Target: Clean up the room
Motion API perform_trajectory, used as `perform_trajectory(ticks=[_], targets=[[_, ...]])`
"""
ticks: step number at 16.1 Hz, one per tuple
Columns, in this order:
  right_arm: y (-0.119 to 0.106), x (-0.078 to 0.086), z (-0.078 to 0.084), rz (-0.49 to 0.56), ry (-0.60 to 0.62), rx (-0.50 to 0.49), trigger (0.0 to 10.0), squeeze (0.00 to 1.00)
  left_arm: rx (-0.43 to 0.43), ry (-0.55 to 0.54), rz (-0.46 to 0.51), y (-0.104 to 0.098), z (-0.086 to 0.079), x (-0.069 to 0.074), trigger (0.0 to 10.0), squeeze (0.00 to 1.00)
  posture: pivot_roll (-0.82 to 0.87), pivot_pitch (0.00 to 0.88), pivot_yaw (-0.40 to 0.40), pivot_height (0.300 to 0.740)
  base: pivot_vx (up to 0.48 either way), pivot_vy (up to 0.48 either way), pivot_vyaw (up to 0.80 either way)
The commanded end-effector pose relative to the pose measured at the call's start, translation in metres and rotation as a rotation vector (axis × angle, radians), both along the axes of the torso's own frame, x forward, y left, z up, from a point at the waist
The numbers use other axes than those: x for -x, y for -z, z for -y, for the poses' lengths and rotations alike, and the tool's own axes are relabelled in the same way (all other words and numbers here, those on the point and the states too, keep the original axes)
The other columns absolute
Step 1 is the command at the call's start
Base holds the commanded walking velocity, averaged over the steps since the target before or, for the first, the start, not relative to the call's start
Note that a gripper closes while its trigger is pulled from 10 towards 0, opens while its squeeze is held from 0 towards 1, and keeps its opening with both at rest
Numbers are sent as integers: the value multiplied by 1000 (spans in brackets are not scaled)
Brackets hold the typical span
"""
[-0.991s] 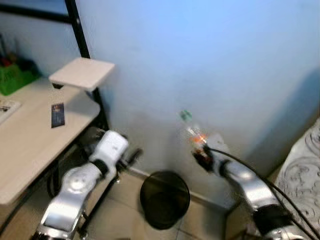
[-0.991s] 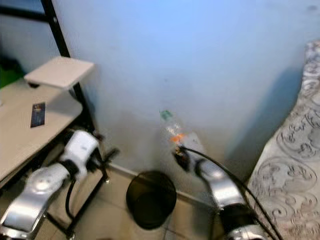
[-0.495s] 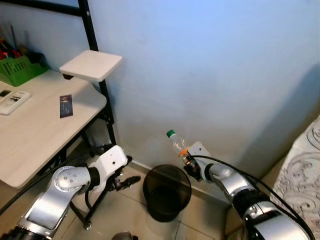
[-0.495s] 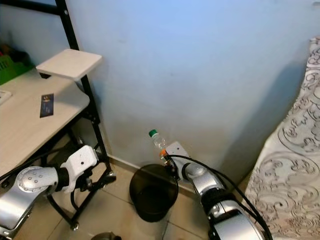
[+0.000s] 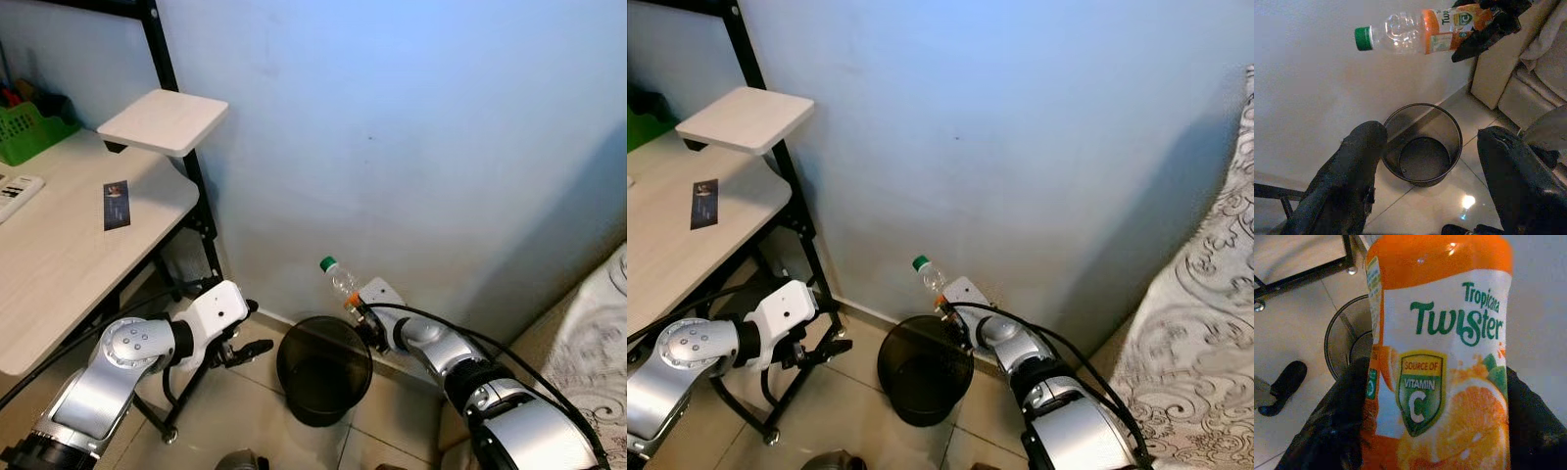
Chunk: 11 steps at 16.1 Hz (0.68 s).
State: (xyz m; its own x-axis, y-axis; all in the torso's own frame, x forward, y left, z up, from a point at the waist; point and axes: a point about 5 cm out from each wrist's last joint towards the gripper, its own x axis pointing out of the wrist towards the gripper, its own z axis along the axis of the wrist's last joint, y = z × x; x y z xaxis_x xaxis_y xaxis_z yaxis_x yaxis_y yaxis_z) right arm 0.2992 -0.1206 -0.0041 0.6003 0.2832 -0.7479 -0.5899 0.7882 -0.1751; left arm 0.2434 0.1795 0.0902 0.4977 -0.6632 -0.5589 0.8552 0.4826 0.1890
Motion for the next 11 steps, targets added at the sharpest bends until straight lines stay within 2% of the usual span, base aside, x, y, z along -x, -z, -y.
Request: perform_trajectory(ticks=[1,9,10,11], targets=[[-7,-6,-4,28,-2,-14,10000,1000,-11,14,1,1,1,0,10000,0,63,51,-14,740,0,0,0],[-4,-3,-10,9,-20,-37,10000,1000,-11,13,2,1,2,0,10000,0,68,49,-15,740,0,0,0],[-4,-3,-13,22,-43,-53,10000,1000,-9,12,2,2,2,1,10000,0,68,48,-15,740,0,0,0],[-6,-4,-13,38,-3,-111,10000,1000,-2,2,11,2,3,1,10000,0,69,46,-18,740,0,0,0]])
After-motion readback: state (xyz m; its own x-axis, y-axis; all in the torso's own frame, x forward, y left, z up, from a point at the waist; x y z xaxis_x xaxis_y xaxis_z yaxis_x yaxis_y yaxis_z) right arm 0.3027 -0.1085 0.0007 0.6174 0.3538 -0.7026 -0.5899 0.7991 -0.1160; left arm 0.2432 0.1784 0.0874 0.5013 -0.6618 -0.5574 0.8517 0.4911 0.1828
